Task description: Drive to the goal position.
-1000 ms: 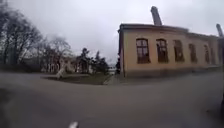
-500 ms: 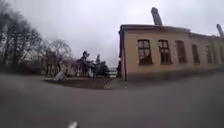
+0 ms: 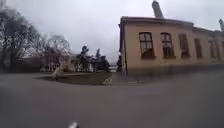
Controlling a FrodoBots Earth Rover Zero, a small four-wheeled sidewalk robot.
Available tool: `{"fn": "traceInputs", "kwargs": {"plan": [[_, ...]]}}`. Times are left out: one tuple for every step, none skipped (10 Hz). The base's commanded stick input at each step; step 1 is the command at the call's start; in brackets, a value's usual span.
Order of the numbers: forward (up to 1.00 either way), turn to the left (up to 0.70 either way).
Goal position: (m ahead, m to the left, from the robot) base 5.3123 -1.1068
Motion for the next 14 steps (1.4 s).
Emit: {"fn": "traceInputs", "kwargs": {"plan": [[1.0,0.0],[1.0,0.0],[1.0,0.0],[1.0,-0.3],[1.0,-0.4],[1.0,-0.4],[1.0,-0.4],[1.0,-0.31],[1.0,-0.07],[1.0,0.0],[1.0,0.0],[1.0,0.0],[1.0,0.0],[1.0,0.0]]}}
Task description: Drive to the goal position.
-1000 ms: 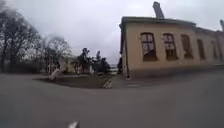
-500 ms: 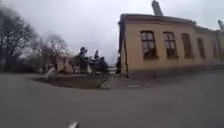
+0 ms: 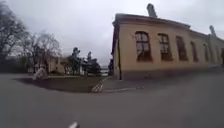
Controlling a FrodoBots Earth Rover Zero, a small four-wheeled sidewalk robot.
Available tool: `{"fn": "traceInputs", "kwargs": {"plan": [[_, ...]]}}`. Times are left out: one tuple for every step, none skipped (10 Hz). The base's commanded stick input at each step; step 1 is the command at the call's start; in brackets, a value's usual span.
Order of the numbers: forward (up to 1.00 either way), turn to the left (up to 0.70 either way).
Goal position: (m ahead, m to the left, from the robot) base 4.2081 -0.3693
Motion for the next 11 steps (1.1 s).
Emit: {"fn": "traceInputs", "kwargs": {"plan": [[1.0,0.0],[1.0,0.0],[1.0,0.0],[1.0,0.0],[1.0,0.0],[1.0,0.0],[1.0,-0.06],[1.0,-0.18],[1.0,-0.4],[1.0,-0.4],[1.0,-0.37]]}}
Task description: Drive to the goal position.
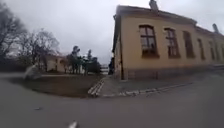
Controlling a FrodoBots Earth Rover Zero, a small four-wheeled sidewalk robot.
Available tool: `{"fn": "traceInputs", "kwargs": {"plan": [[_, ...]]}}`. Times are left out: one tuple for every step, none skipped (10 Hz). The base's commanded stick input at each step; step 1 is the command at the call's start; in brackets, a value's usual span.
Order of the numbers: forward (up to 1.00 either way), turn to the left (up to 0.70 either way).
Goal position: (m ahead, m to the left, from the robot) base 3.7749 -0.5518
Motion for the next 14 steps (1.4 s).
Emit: {"fn": "traceInputs", "kwargs": {"plan": [[1.0,0.0],[1.0,0.0],[1.0,0.0],[1.0,0.0],[1.0,0.0],[1.0,0.0],[1.0,0.0],[1.0,0.0],[1.0,0.0],[1.0,0.0],[1.0,0.0],[1.0,0.0],[1.0,0.0],[1.0,0.0]]}}
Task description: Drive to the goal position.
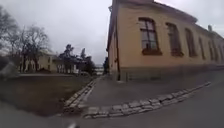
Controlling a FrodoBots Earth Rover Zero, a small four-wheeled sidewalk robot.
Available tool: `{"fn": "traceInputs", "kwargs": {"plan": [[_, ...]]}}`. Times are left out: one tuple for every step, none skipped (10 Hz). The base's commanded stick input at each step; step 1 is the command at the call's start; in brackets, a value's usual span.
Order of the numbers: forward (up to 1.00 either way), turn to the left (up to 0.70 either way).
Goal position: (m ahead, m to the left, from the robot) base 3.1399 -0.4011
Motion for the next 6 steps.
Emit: {"fn": "traceInputs", "kwargs": {"plan": [[1.0,0.0],[1.0,0.0],[1.0,0.0],[1.0,0.0],[1.0,0.0],[1.0,0.0]]}}
